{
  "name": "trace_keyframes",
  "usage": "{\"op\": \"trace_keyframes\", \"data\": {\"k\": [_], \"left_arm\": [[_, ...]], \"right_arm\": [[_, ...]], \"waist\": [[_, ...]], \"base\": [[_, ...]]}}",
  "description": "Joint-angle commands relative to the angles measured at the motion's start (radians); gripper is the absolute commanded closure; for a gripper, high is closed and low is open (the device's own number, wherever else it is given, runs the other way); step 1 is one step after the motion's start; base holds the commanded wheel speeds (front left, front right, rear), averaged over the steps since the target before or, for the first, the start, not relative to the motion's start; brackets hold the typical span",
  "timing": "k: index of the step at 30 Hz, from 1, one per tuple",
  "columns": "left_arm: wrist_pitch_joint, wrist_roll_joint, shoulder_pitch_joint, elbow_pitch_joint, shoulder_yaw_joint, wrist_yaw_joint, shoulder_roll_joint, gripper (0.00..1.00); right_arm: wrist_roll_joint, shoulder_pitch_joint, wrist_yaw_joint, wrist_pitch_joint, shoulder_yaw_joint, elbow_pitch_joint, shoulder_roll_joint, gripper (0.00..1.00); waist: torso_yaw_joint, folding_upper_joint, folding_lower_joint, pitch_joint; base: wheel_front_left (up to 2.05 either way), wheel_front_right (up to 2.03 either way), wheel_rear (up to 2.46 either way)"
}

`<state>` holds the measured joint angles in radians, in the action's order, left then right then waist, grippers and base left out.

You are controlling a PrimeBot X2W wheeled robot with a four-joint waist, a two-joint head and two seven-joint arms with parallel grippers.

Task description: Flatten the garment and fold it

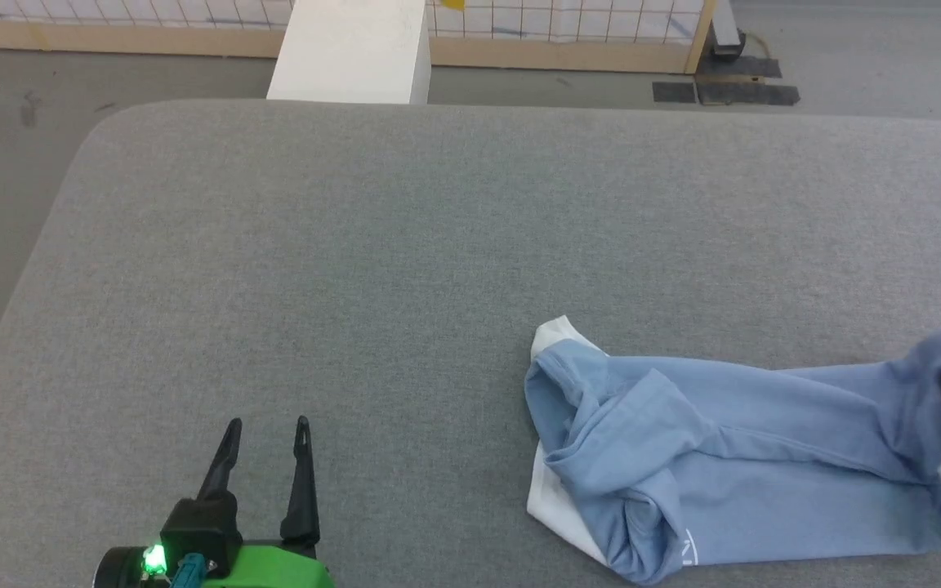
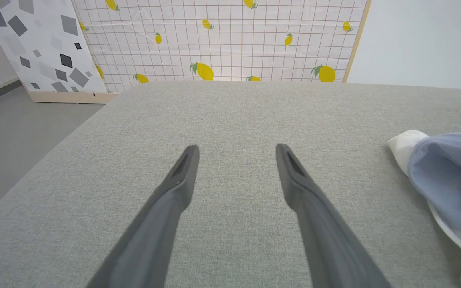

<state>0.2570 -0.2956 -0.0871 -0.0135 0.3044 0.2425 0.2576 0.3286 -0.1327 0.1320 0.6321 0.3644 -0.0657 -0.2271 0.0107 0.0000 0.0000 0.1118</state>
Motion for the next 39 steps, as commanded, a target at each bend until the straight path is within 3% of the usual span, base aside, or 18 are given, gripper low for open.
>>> {"op": "trace_keyframes", "data": {"k": [1,9,18,25,35,36,37,38,39], "left_arm": [[0.005,-0.01,-0.014,0.004,-0.001,-0.008,-0.005,0.0],[0.005,-0.02,-0.033,0.014,-0.004,-0.023,-0.008,0.0],[0.005,-0.024,-0.038,0.019,0.001,-0.031,-0.01,0.0],[0.005,-0.024,-0.031,0.024,0.011,-0.032,-0.016,0.0],[0.004,-0.023,0.014,0.042,0.035,-0.038,-0.039,0.0],[0.004,-0.023,0.019,0.046,0.037,-0.038,-0.042,0.0],[0.004,-0.023,0.022,0.048,0.038,-0.038,-0.044,0.0],[0.004,-0.023,0.025,0.051,0.038,-0.038,-0.046,0.0],[0.005,-0.024,0.027,0.054,0.039,-0.038,-0.047,0.0]], "right_arm": [[0.025,0.022,-0.001,0.028,-0.036,0.05,0.008,1.0],[0.103,0.08,-0.001,0.154,-0.239,0.25,0.031,1.0],[0.128,0.046,-0.001,0.208,-0.476,0.284,0.047,1.0],[0.092,-0.027,-0.001,0.185,-0.569,0.176,0.069,1.0],[-0.043,-0.12,-0.001,0.109,-0.554,-0.139,0.142,1.0],[-0.05,-0.128,-0.001,0.103,-0.548,-0.17,0.148,0.91],[-0.055,-0.136,-0.001,0.099,-0.544,-0.191,0.153,0.62],[-0.063,-0.145,-0.001,0.093,-0.541,-0.214,0.157,0.0],[-0.07,-0.153,-0.001,0.089,-0.542,-0.229,0.159,0.0]], "waist": [[0.002,0.0,0.0,-0.012],[0.03,0.0,0.0,-0.045],[0.077,0.0,0.0,-0.054],[0.115,0.0,0.0,-0.04],[0.167,0.0,0.0,0.0],[0.171,0.0,0.0,0.002],[0.173,0.0,0.0,0.002],[0.175,0.0,0.0,0.003],[0.176,0.0,0.0,0.003]], "base": [[0.0,0.0,0.0],[0.0,0.0,0.0],[0.0,0.0,0.0],[0.0,0.0,0.0],[0.0,0.0,0.0],[0.0,0.0,0.0],[0.0,0.0,0.0],[0.0,0.0,0.0],[0.0,0.0,0.0]]}}
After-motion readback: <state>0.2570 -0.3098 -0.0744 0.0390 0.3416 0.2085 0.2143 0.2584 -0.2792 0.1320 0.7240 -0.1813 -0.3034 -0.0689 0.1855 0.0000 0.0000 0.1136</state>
